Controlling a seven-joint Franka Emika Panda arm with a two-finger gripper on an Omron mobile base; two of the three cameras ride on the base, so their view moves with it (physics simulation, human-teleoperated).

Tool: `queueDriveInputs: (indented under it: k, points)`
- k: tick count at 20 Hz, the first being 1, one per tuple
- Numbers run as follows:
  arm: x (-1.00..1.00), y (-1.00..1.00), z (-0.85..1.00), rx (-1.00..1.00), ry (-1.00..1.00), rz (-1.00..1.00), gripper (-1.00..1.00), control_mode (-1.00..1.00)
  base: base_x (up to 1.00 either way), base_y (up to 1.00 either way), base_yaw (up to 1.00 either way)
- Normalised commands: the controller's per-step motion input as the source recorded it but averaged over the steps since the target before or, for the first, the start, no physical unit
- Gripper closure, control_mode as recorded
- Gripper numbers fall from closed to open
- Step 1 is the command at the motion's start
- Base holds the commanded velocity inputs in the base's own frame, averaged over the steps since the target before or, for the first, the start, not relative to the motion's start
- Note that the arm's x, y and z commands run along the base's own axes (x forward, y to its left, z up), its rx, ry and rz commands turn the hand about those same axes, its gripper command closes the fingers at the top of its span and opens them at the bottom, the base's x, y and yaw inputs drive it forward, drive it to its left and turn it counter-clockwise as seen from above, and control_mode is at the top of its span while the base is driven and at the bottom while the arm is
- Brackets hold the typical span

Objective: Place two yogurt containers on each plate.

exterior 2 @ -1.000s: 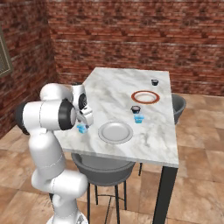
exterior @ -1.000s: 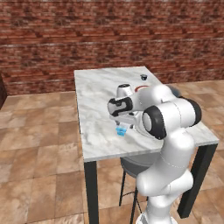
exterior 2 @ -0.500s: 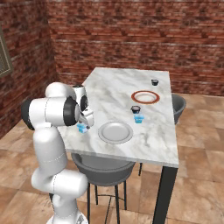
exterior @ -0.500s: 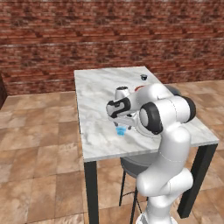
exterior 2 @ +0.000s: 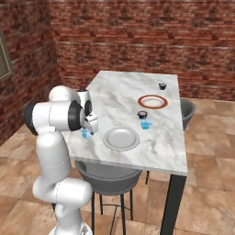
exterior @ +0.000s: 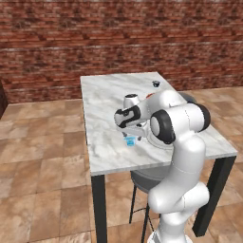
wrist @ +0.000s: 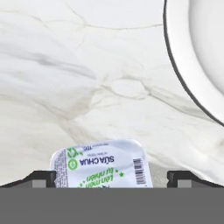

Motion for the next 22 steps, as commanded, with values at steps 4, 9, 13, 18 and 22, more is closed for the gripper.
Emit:
queueDriveInputs:
  k: [4,9,13,18,22]
  points:
    - [0.0,0.0,-0.05,0.0,0.0,0.0,-1.0,-1.0,0.0,0.0,0.0]
    - [-0.06,0.0,0.0,0.01,0.0,0.0,-1.0,-1.0,0.0,0.0,0.0]
    - [-0.1,0.0,0.02,0.02,-0.01,0.0,-1.0,-1.0,0.0,0.0,0.0]
    - [-0.02,0.0,0.0,0.0,0.0,0.0,-1.0,-1.0,0.0,0.0,0.0]
    - [-0.01,0.0,0.0,0.0,0.0,0.0,-1.0,-1.0,0.0,0.0,0.0]
